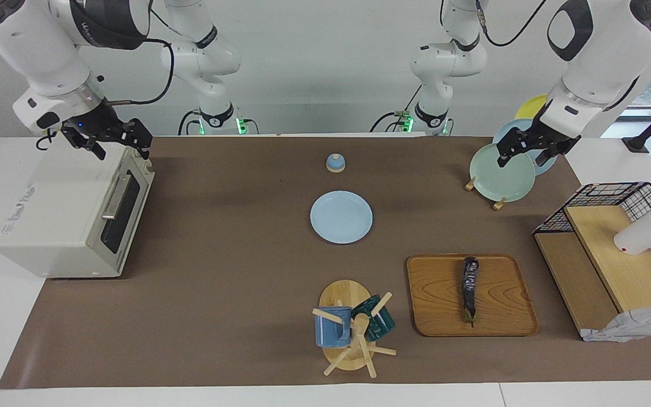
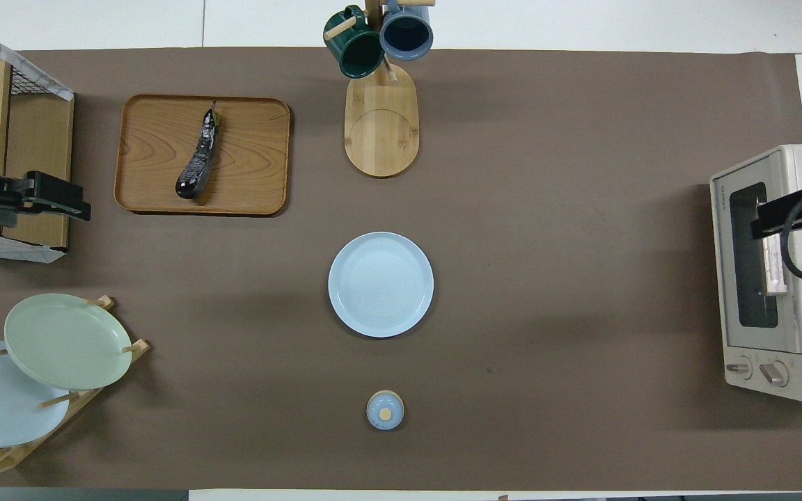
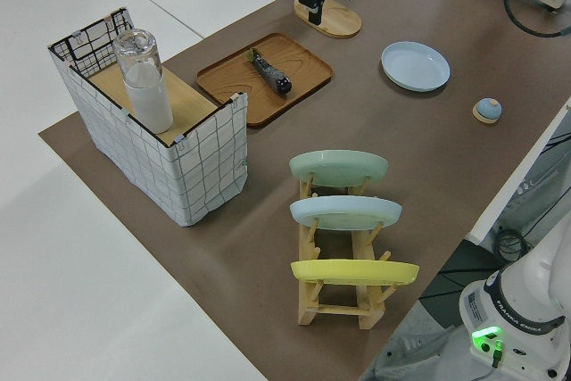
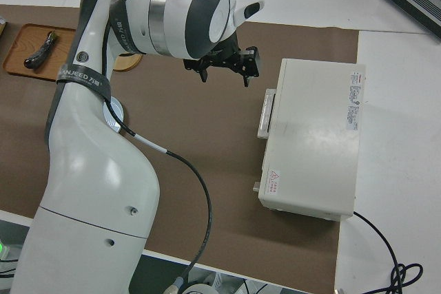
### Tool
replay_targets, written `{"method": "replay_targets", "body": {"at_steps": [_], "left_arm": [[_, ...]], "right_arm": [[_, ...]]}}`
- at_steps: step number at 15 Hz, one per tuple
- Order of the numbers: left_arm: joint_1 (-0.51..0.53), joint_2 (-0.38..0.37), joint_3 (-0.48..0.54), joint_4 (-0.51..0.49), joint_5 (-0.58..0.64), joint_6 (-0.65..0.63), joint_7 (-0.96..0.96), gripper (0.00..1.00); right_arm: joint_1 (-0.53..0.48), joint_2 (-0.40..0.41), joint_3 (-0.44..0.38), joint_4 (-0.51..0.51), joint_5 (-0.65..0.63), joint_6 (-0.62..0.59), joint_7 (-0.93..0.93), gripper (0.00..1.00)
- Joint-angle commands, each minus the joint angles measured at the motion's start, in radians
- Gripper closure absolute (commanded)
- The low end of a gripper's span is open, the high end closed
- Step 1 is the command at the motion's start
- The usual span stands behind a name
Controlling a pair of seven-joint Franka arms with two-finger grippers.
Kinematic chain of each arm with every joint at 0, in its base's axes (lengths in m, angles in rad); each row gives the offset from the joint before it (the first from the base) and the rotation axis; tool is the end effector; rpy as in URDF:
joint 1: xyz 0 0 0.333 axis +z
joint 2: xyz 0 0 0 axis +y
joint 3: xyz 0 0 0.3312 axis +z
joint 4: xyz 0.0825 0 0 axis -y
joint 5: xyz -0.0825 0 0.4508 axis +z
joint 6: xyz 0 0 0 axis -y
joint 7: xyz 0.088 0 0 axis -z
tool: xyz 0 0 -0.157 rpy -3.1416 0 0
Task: Put eggplant into oven
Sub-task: 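Reach the left gripper toward the purple eggplant on the wooden tray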
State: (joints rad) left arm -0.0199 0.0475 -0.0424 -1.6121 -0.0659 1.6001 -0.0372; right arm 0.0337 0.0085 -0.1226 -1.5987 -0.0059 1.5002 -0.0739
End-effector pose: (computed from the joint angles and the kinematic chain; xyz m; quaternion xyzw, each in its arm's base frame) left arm 0.6312 -0.0491 0.5405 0.9989 -0.0106 -0.0314 0.0324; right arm 0.6071 -0.0548 0.5641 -0.9985 0.0076 0.0535 0.0009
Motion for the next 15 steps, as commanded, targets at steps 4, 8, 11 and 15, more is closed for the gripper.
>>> {"method": "replay_targets", "body": {"at_steps": [4,8,11,15], "left_arm": [[-0.009,0.097,0.004,0.024,-0.02,0.061,0.011,0.0],[-0.009,0.142,0.004,0.026,-0.025,0.084,0.013,0.0],[-0.018,0.218,0.002,0.06,-0.015,0.118,0.017,0.0],[-0.035,0.322,0.004,0.096,0.001,0.205,0.046,0.0]], "right_arm": [[-0.009,-0.016,0.004,-0.018,0.029,0.005,0.014,0.0],[-0.006,-0.016,0.004,-0.02,0.029,0.002,0.01,0.0],[-0.006,-0.016,0.004,-0.02,0.029,0.012,0.006,0.0],[-0.005,-0.025,0.004,-0.049,0.027,0.075,0.005,0.71]]}}
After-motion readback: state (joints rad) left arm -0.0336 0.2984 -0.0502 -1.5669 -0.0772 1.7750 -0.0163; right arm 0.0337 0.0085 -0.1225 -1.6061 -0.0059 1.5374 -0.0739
